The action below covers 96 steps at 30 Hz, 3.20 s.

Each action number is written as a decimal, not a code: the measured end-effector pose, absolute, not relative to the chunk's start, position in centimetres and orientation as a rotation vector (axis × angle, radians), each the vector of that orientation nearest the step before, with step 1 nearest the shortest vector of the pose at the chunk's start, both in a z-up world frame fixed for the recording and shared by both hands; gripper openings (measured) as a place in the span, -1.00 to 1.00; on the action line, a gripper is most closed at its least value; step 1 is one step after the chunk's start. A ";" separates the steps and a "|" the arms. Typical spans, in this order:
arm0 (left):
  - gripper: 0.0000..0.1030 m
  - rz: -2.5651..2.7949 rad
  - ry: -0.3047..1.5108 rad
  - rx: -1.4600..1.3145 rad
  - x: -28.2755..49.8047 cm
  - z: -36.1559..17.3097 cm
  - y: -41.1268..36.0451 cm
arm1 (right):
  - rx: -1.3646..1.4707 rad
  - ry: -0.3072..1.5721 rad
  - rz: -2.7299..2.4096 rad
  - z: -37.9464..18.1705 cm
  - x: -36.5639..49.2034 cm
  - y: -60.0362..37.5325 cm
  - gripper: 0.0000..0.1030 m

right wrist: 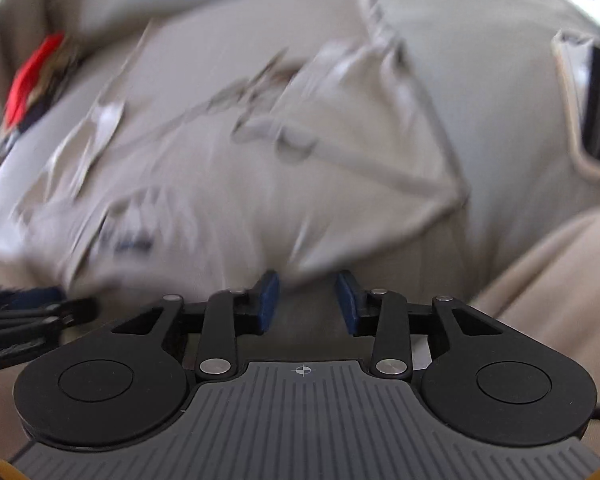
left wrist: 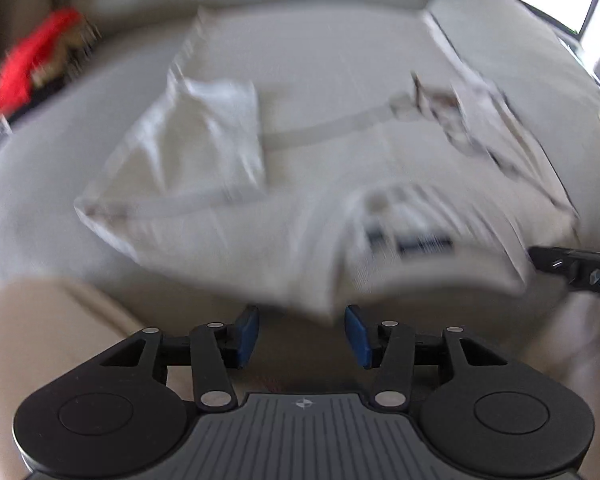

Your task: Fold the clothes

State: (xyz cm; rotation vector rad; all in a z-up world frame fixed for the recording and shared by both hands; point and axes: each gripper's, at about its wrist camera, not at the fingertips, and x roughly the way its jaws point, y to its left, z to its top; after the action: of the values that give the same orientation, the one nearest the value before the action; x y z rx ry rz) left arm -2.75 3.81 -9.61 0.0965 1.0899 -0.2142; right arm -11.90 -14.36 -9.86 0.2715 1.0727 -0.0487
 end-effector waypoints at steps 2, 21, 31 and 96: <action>-0.10 -0.222 1.068 0.087 -3.5 -9.1 4.1 | 0.320 1.050 -0.017 -9.0 -13.1 -14.5 -0.29; 0.00 -0.192 1.060 0.039 -1.8 -7.0 5.5 | 0.372 0.930 0.060 -5.2 -13.7 -14.5 0.05; 0.06 -0.195 0.728 -0.013 0.9 5.5 7.2 | 0.378 0.534 0.040 5.8 -10.1 -16.3 0.76; -0.45 -0.142 0.853 -0.406 46.3 -9.1 14.5 | 0.528 0.818 -0.143 -16.1 38.0 -37.4 -0.96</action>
State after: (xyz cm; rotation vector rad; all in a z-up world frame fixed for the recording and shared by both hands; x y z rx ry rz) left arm 46.26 14.48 -9.14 -0.4062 0.8526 -0.1419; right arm 38.00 -37.41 -16.09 0.5276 0.8178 -0.1435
